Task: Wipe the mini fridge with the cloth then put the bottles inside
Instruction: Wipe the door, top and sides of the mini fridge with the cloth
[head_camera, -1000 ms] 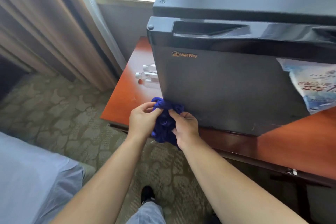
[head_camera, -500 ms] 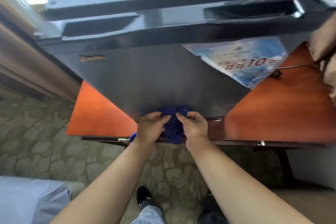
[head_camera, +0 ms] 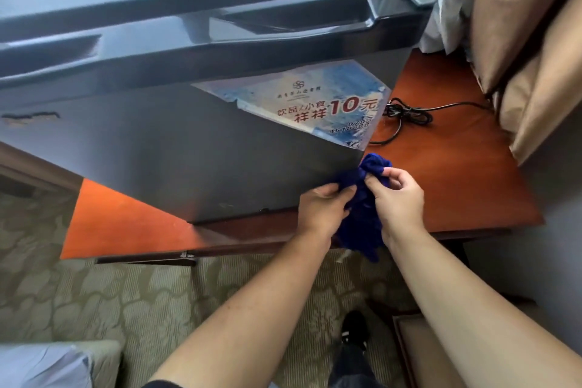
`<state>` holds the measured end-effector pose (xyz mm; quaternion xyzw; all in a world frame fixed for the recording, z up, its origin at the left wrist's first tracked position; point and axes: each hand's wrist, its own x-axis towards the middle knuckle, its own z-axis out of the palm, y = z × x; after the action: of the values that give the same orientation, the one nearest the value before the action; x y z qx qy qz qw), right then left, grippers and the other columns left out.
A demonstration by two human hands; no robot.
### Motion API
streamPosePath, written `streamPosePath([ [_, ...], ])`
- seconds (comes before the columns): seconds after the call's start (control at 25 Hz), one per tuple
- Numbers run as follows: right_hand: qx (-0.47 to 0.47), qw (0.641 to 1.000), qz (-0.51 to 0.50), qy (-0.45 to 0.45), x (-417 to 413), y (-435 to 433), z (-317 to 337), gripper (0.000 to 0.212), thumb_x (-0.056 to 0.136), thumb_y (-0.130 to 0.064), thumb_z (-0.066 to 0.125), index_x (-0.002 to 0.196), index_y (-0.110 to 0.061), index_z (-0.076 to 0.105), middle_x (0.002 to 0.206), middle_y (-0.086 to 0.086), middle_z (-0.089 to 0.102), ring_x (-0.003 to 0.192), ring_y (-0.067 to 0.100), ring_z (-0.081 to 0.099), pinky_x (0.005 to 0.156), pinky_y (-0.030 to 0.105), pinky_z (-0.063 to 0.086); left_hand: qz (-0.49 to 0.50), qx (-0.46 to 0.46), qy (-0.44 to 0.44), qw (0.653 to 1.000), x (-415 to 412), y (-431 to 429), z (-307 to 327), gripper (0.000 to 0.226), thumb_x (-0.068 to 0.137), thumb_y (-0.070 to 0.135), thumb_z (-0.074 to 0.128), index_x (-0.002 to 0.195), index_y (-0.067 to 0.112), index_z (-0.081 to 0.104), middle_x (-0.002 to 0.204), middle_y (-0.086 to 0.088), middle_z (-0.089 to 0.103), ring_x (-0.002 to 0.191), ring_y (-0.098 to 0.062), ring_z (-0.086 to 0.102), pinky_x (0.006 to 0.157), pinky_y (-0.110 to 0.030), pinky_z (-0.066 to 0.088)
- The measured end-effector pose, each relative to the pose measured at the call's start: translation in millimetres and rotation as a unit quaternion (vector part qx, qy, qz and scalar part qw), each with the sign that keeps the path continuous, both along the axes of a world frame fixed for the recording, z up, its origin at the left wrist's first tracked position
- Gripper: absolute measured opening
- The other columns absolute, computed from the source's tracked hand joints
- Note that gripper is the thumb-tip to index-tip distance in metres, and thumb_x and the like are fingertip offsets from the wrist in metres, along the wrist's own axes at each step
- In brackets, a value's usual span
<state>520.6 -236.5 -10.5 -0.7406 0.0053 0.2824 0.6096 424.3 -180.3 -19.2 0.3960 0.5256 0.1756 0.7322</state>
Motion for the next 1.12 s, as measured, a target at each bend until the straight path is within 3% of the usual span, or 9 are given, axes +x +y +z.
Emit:
streamPosePath([
  [0.16,-0.012,0.999,0.035,0.025,-32.2,2.8,-5.2,0.015,0.085,-0.02,0.078,0.096,-0.018,0.068,0.09,0.003,0.076,0.089,0.025,0.074,0.076,0.039,0.061,0.023,0.013,0.001,1.0,-36.7,11.4,-4.0,0.013,0.091,0.013,0.076,0.092,0.026,0.074,0.074,0.015,0.077,0.069,0.004,0.071,0.061,-0.015,0.055],
  [0.36,-0.033,0.996,0.047,0.07,-127.8,52.9,-20.1,0.02,0.08,-0.017,0.084,0.083,-0.013,0.065,0.091,0.014,0.074,0.085,0.03,0.072,0.083,0.049,0.06,0.082,0.055,0.04,0.994,-142.3,53.6,-10.2,0.014,0.089,0.013,0.078,0.095,0.025,0.073,0.078,0.012,0.078,0.073,0.001,0.073,0.063,-0.016,0.057],
  [0.52,-0.018,0.983,0.103,0.149,-217.2,103.0,-37.8,0.032,0.08,-0.017,0.085,0.097,0.003,0.067,0.095,0.022,0.075,0.094,0.039,0.072,0.085,0.054,0.059,0.124,0.101,0.122,0.98,-239.1,90.1,-14.5,0.018,0.088,0.02,0.08,0.104,0.02,0.074,0.085,0.005,0.079,0.078,-0.011,0.073,0.076,-0.031,0.061],
  [0.68,-0.032,0.975,0.144,0.167,-273.8,135.0,-46.2,0.033,0.077,-0.019,0.087,0.094,0.002,0.069,0.093,0.02,0.075,0.092,0.039,0.073,0.083,0.054,0.059,0.142,0.136,0.14,0.97,-298.9,106.2,-8.4,0.007,0.087,0.023,0.075,0.089,0.028,0.081,0.08,0.008,0.078,0.066,-0.005,0.07,0.063,-0.028,0.057],
  [0.76,-0.029,0.973,0.147,0.176,-278.1,138.2,-51.2,0.032,0.076,-0.017,0.087,0.094,0.003,0.069,0.093,0.02,0.075,0.091,0.039,0.073,0.081,0.054,0.06,0.138,0.137,0.151,0.969,-301.6,108.8,-9.2,0.009,0.09,0.023,0.073,0.09,0.028,0.081,0.084,0.005,0.08,0.066,-0.007,0.069,0.07,-0.035,0.06],
  [0.92,-0.037,0.976,0.113,0.184,-236.1,118.5,-56.8,0.021,0.077,-0.012,0.086,0.084,-0.009,0.067,0.093,0.017,0.075,0.087,0.033,0.074,0.08,0.047,0.062,0.102,0.124,0.156,0.975,-258.1,97.8,-24.4,0.01,0.094,0.018,0.071,0.088,0.023,0.078,0.09,-0.001,0.08,0.086,-0.02,0.075,0.087,-0.046,0.06],
  [0.96,-0.04,0.978,0.094,0.18,-216.0,108.5,-58.2,0.021,0.077,-0.01,0.086,0.082,-0.012,0.065,0.094,0.017,0.075,0.089,0.033,0.073,0.081,0.048,0.062,0.092,0.121,0.153,0.977,-236.6,90.3,-29.6,0.006,0.094,0.018,0.072,0.095,0.02,0.077,0.095,-0.006,0.079,0.091,-0.022,0.074,0.09,-0.049,0.06],
  [1.04,-0.055,0.985,0.058,0.154,-166.9,83.7,-58.9,0.023,0.078,-0.009,0.084,0.079,-0.016,0.063,0.096,0.017,0.074,0.092,0.035,0.073,0.084,0.05,0.06,0.084,0.093,0.129,0.984,-183.1,70.5,-40.3,0.029,0.093,0.014,0.074,0.12,0.006,0.072,0.112,-0.013,0.076,0.103,-0.024,0.072,0.099,-0.048,0.057],
  [1.12,-0.068,0.99,0.026,0.123,-112.9,54.5,-58.1,0.024,0.08,-0.008,0.082,0.078,-0.019,0.062,0.095,0.016,0.073,0.09,0.035,0.072,0.085,0.054,0.059,0.072,0.061,0.105,0.99,-124.1,47.4,-50.3,0.041,0.091,0.012,0.076,0.129,0.0,0.067,0.118,-0.015,0.074,0.108,-0.025,0.071,0.102,-0.048,0.055],
])
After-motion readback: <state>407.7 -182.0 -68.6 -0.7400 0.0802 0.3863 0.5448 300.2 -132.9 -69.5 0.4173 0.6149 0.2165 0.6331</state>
